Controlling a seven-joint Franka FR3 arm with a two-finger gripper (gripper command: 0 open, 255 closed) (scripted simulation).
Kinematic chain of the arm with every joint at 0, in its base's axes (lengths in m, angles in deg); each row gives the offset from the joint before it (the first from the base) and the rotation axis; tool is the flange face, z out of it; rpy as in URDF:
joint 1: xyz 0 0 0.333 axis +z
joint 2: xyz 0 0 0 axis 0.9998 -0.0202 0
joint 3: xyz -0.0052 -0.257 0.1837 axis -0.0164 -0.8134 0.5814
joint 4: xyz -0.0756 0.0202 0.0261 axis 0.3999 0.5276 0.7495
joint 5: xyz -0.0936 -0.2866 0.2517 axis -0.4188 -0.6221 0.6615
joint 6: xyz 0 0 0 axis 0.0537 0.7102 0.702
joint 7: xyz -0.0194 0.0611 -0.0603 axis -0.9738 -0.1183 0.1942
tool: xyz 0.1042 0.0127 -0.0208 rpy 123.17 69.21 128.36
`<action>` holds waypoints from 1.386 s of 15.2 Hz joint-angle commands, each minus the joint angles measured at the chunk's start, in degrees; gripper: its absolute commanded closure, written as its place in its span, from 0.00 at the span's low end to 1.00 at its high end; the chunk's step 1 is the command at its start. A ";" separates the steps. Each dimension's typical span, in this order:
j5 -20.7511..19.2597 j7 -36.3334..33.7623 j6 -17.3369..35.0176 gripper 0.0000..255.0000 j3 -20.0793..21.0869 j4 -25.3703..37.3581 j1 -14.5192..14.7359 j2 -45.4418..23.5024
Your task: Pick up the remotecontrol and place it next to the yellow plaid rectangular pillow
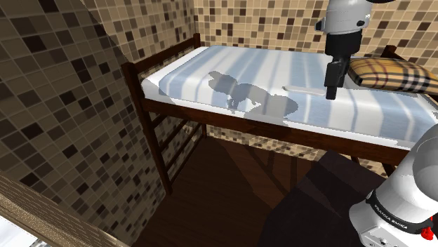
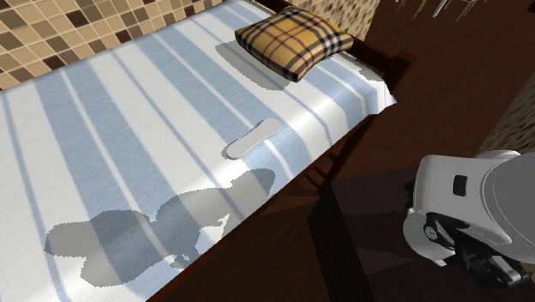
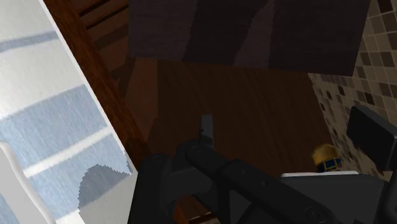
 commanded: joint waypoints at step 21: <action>-10.64 30.94 27.72 0.00 -23.14 4.60 -4.78 -23.64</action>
